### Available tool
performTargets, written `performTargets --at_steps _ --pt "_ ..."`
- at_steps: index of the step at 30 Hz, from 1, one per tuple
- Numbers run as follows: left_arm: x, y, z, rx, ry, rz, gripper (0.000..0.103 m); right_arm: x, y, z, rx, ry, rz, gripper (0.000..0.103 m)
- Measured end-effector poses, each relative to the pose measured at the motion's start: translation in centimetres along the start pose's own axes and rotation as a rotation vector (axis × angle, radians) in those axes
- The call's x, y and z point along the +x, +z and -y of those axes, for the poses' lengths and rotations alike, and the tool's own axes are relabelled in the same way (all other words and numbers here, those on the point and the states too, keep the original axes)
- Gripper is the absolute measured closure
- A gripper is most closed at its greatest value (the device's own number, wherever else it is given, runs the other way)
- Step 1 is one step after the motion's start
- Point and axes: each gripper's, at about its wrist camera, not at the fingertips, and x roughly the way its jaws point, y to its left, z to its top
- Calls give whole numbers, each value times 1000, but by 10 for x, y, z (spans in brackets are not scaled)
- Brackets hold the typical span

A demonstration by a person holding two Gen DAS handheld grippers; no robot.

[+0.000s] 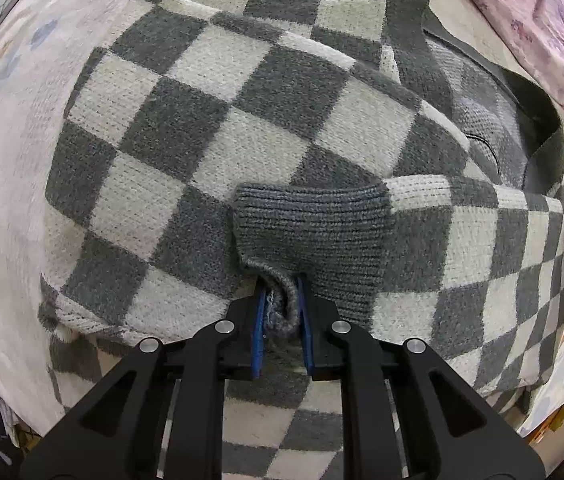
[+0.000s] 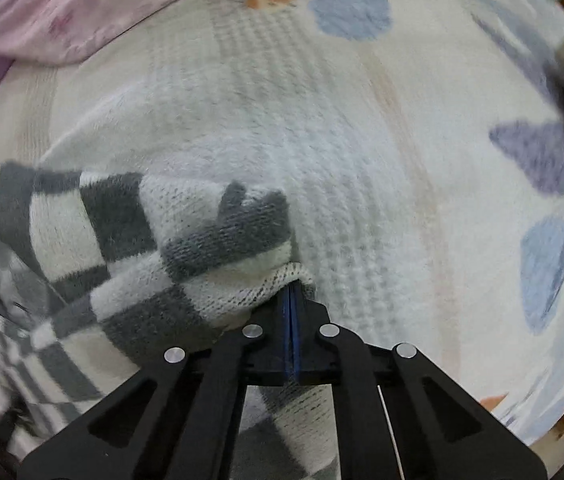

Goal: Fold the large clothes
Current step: 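Grasp the folded grey cuff with the left gripper while the right gripper releases and smooths, then grasp the cardigan hem with both grippers and lift it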

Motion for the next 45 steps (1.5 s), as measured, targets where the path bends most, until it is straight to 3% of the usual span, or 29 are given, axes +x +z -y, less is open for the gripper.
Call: performTargets --at_steps 3,5,7,9,11,15,17,18,19,20,22,24,33,39,45 --pt "1 -8 5 25 13 7 88 -16 -50 4 -41 23 -112 100" --pt "0 -10 7 39 20 14 88 -20 -89 15 9 46 -158 100" --pt "2 -11 8 42 21 10 87 -14 -120 21 31 53 -169 100" --pt "4 -10 9 44 20 18 87 3 -129 25 54 49 -117 102" --pt "6 -10 10 59 27 35 87 7 -124 35 167 70 -145 103" --pt "2 -12 13 68 39 22 87 -8 -116 27 110 45 -161 102" --pt "-4 -11 17 76 64 5 82 -26 -114 22 108 47 -144 96" --pt "-9 -11 20 89 94 -5 71 -30 -118 24 116 55 -143 70" --pt "-13 -10 21 96 101 -8 61 -39 -117 21 129 66 -130 30" --pt "-18 -10 22 99 79 -13 60 -49 -115 17 125 73 -96 22" --pt "-29 -11 23 93 36 -16 57 -63 -111 4 77 47 -60 23" --pt "-37 -11 24 95 41 -16 50 -71 -106 -6 55 42 -54 23" --pt "-60 16 10 59 45 -34 44 -88 -52 -26 8 31 -38 23" --pt "-64 74 -16 17 53 -21 35 -88 -19 -34 -49 -27 -42 18" --pt "-50 146 -52 -16 38 -30 28 -59 36 -40 -93 -100 -89 16"
